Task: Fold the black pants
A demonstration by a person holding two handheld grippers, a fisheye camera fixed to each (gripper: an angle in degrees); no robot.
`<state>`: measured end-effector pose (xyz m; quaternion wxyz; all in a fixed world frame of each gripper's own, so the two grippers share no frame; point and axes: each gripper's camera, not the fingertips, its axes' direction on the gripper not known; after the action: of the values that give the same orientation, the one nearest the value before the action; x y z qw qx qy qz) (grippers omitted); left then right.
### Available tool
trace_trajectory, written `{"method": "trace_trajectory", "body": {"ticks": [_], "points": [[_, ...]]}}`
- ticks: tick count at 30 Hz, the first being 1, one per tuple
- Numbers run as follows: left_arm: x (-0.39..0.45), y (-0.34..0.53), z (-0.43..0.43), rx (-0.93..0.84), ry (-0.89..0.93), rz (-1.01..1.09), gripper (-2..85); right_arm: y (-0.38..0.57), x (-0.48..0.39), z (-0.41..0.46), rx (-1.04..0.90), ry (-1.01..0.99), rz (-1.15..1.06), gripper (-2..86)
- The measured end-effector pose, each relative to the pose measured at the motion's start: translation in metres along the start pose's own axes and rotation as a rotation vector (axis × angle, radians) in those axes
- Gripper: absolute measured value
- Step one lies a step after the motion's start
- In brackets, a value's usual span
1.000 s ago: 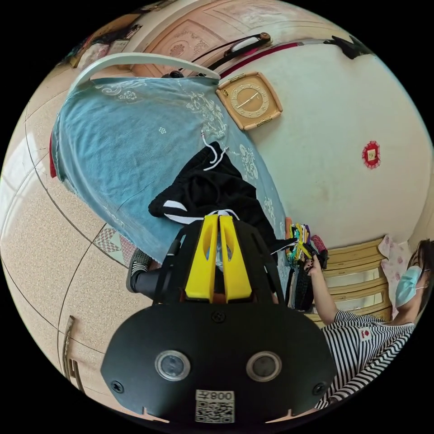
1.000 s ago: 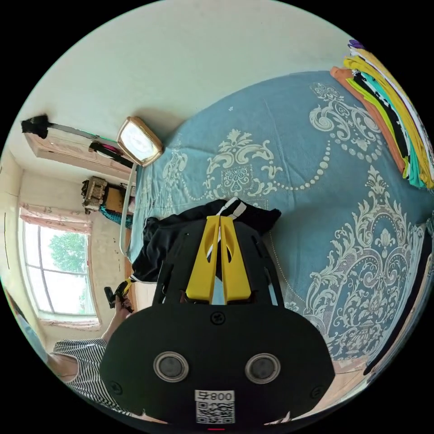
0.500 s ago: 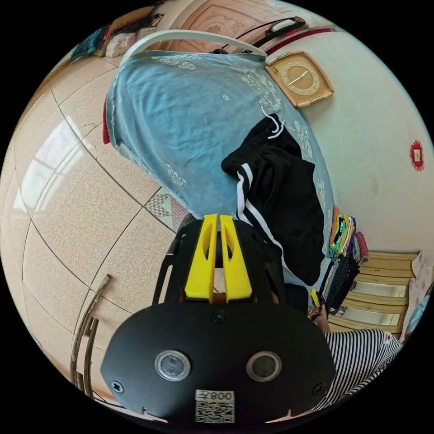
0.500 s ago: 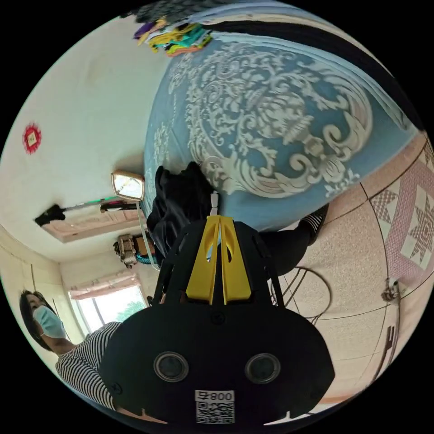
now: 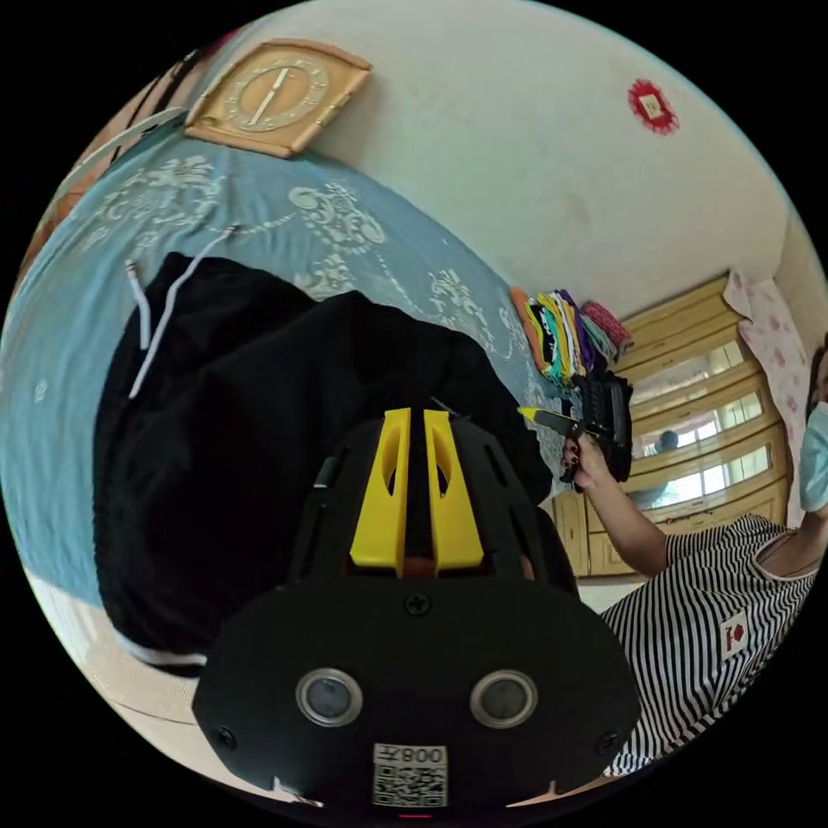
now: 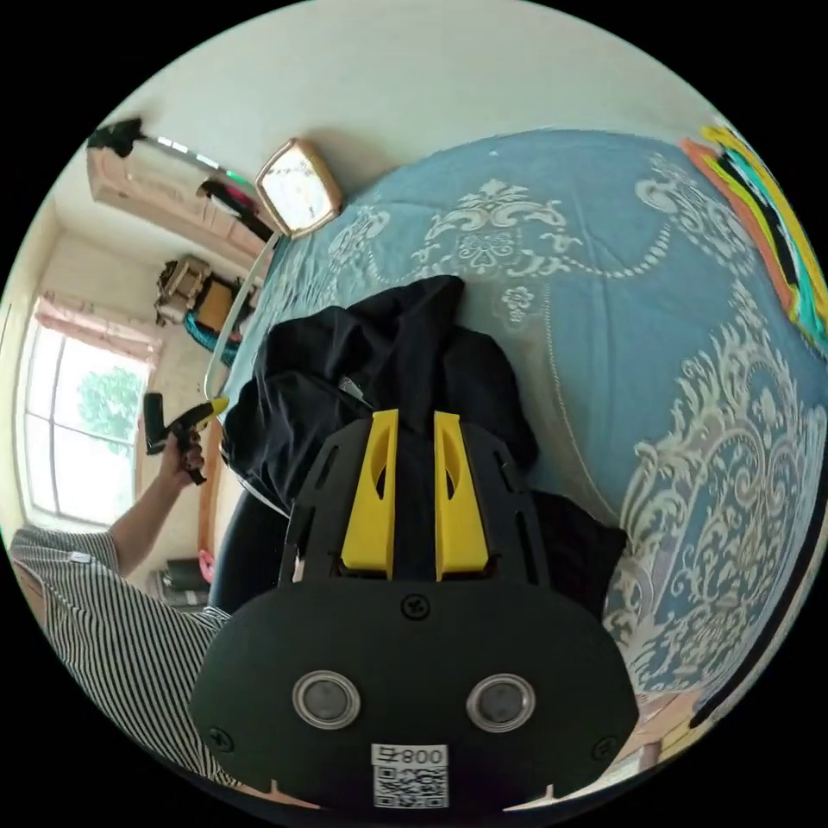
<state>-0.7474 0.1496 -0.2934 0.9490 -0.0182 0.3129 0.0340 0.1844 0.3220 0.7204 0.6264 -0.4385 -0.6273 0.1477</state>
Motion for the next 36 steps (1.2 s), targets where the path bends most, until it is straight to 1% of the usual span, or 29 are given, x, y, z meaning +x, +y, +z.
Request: {"method": "trace_trajectory", "body": {"ticks": [1,2,4,5,6,9,11,13,16,19,21,24,25,27,29,33,36], "points": [[0.009,-0.016,0.022,-0.022,0.032,0.031,2.3,-0.012,-0.020,0.019,-0.063,0.088,-0.071,7.9],[0.016,-0.029,0.042,-0.040,0.058,0.049,2.2,-0.017,-0.028,0.028,-0.094,0.130,-0.097,7.8],[0.025,-0.045,0.067,-0.069,0.083,0.075,1.8,-0.028,-0.045,0.059,-0.185,0.303,-0.132,6.8],[0.030,-0.053,0.081,-0.091,0.086,0.089,1.5,-0.028,-0.048,0.062,-0.179,0.331,-0.129,6.3],[0.032,-0.056,0.086,-0.097,0.084,0.095,1.4,-0.029,-0.052,0.058,-0.132,0.339,-0.140,4.0],[0.037,-0.070,0.099,-0.098,0.087,0.119,0.8,-0.036,-0.050,0.044,-0.156,0.337,-0.159,1.7],[0.035,-0.081,0.099,-0.074,0.088,0.113,0.6,-0.043,-0.043,0.018,-0.090,0.332,-0.153,1.4],[0.031,-0.089,0.097,-0.047,0.081,0.100,0.6,-0.055,-0.034,-0.025,0.007,0.263,-0.141,1.4],[0.027,-0.103,0.093,-0.012,0.050,0.080,1.0,-0.058,-0.025,-0.067,0.110,0.198,-0.119,1.9],[0.024,-0.118,0.084,0.037,0.011,0.069,2.0,-0.049,-0.012,-0.084,0.132,0.248,-0.057,3.1],[0.021,-0.129,0.078,0.058,-0.014,0.057,2.9,-0.041,0.001,-0.082,0.100,0.258,-0.008,4.2],[0.014,-0.150,0.071,0.073,-0.078,0.046,5.0,-0.028,0.020,-0.067,-0.020,0.149,0.046,7.4],[0.012,-0.160,0.071,0.061,-0.126,0.046,5.7,-0.025,0.024,-0.060,-0.068,0.140,0.062,8.0],[0.010,-0.178,0.072,0.041,-0.212,0.054,6.4,-0.020,0.030,-0.054,-0.106,0.155,0.083,8.3],[0.004,-0.202,0.076,0.027,-0.316,0.032,6.8,-0.020,0.035,-0.052,-0.113,0.133,0.109,8.6],[-0.010,-0.233,0.084,0.040,-0.377,-0.042,6.3,-0.035,0.044,-0.051,-0.113,0.137,0.141,7.9],[-0.026,-0.253,0.108,-0.072,-0.389,-0.131,4.5,-0.046,0.046,-0.041,-0.174,0.112,0.154,5.8]]}}
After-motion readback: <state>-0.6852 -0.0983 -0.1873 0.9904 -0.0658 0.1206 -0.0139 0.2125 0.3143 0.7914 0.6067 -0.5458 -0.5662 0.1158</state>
